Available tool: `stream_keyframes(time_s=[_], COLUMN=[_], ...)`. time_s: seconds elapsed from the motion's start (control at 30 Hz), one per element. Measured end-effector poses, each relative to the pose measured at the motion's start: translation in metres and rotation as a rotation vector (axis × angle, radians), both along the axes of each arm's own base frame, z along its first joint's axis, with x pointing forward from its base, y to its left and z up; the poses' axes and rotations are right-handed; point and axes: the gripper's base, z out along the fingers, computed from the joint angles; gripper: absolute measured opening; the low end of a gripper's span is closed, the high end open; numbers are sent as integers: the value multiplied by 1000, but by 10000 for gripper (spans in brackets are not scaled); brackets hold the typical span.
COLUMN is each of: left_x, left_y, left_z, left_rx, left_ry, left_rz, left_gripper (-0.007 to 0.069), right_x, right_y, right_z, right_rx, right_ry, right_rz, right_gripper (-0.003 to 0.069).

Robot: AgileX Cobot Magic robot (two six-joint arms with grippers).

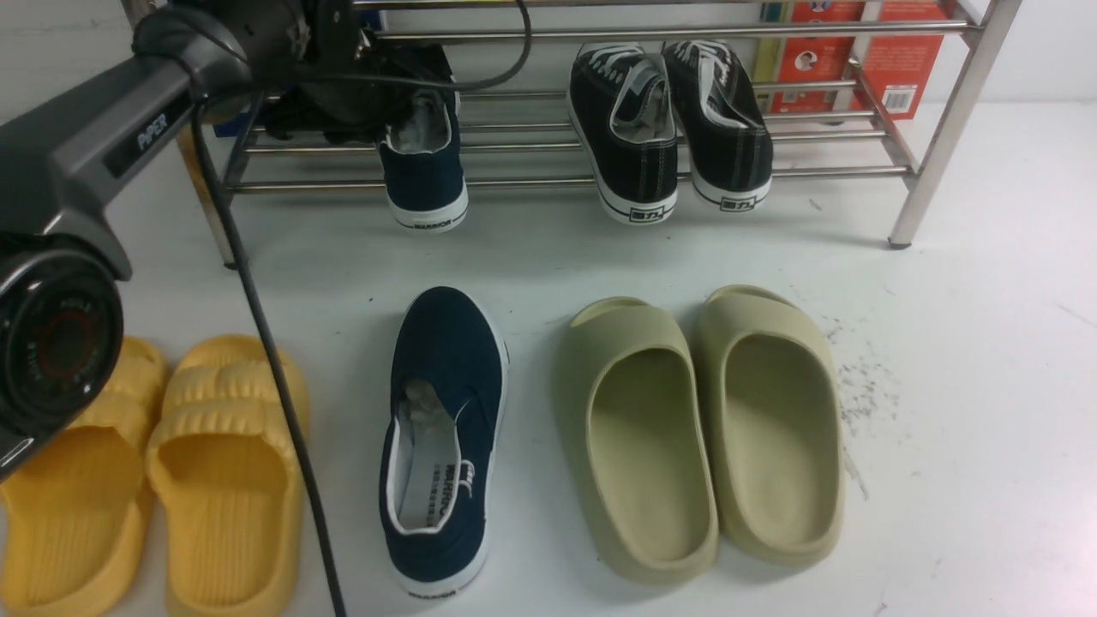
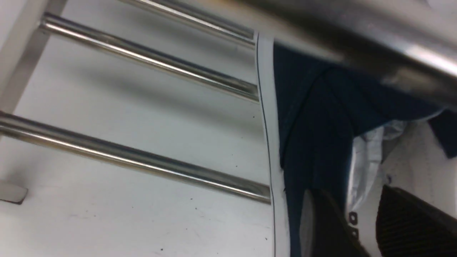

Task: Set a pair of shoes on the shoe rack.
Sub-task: Use the left arm to put a shoe into the shoe rack

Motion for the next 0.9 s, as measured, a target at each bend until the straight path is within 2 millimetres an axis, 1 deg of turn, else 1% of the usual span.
stream_keyframes(time_s=[0.13,0.2,0.3,0.43,0.47,0.5,0.53,0.57,0.6,0.63,0.7,0.73,0.77,0.83,0.9], left_x=[-8,-17,-27,-52,-56,-68,-77,-81,-95,-105,-117,-118,-120,-114,-105], left_y=[2,4,4,-1,-3,-10,-14,-16,-23,-29,-37,-38,-42,-44,-43], left_z=[6,11,19,42,44,50,52,51,48,40,22,17,3,-18,-31], left_rx=[5,13,21,71,73,83,89,91,95,92,78,76,63,51,38], left_ry=[54,118,159,201,201,199,200,201,199,198,192,190,173,148,113], left_rz=[12,20,21,-32,-39,-68,-89,-98,-130,-159,-194,-200,-216,-223,-220], left_gripper=[256,241,214,150,139,118,99,92,63,36,-9,-13,-13,-13,-13], right_x=[0,0,0,0,0,0,0,0,0,0,0,0,0,0,0], right_y=[0,0,0,0,0,0,0,0,0,0,0,0,0,0,0], right_z=[0,0,0,0,0,0,0,0,0,0,0,0,0,0,0], right_rx=[0,0,0,0,0,0,0,0,0,0,0,0,0,0,0], right_ry=[0,0,0,0,0,0,0,0,0,0,0,0,0,0,0], right_rz=[0,0,0,0,0,0,0,0,0,0,0,0,0,0,0], right_gripper=[239,239,239,239,239,239,239,239,239,239,239,239,239,239,239])
